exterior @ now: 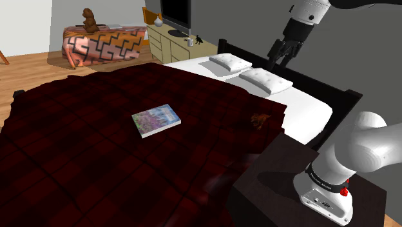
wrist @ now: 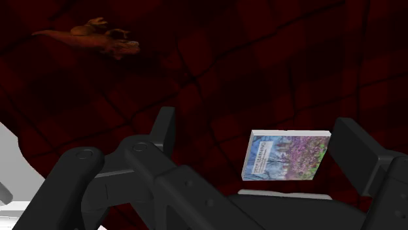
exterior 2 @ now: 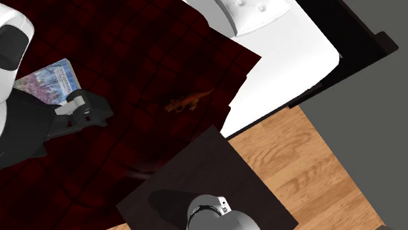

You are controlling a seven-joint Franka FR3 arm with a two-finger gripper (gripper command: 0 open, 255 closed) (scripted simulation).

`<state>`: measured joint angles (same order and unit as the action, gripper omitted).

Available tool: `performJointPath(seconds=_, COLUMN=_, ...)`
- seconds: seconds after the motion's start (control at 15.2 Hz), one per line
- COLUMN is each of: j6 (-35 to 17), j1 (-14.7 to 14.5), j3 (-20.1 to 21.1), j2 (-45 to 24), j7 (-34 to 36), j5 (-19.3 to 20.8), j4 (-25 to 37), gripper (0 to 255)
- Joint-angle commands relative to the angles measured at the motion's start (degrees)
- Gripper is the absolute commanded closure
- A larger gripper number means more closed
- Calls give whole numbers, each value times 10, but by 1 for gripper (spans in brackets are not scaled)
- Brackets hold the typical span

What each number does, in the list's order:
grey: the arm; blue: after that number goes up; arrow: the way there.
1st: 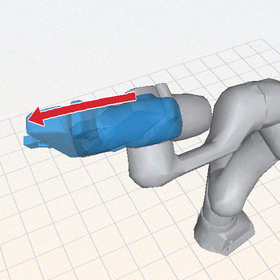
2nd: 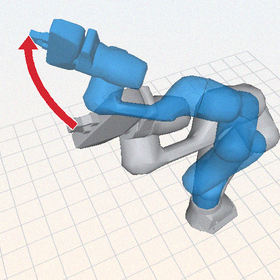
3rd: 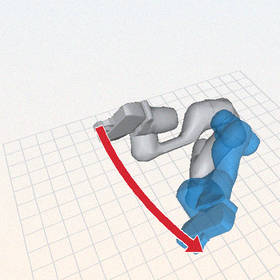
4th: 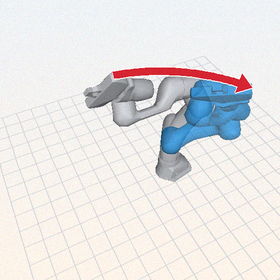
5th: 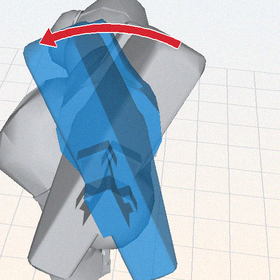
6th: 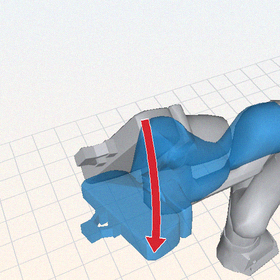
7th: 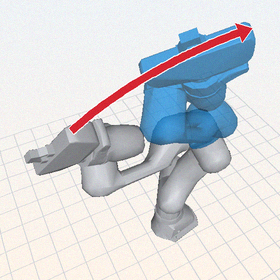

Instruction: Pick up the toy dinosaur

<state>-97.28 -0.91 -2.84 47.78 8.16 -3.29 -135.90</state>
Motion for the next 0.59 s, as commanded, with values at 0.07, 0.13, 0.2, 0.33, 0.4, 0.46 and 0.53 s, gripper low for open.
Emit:
performJointPath(seconds=0.07, j6=-10, j1=-2, j3=-11, j2=5, j7=-23, j5=6, j4=-18, gripper=0)
performJointPath(seconds=0.13, j6=-20, j1=-5, j3=-23, j2=9, j7=-46, j5=13, j4=-35, gripper=0)
performJointPath(seconds=0.2, j6=-30, j1=-7, j3=-35, j2=12, j7=-69, j5=20, j4=-51, gripper=0)
performJointPath(seconds=0.33, j6=-51, j1=-10, j3=-59, j2=15, j7=-116, j5=35, j4=-81, gripper=0)
performJointPath(seconds=0.4, j6=-62, j1=-11, j3=-72, j2=15, j7=-139, j5=44, j4=-95, gripper=0)
performJointPath(seconds=0.46, j6=-73, j1=-12, j3=-85, j2=14, j7=-163, j5=52, j4=-108, gripper=0)
performJointPath(seconds=0.53, j6=-84, j1=-13, j3=-99, j2=12, j7=-187, j5=61, j4=-120, gripper=0)
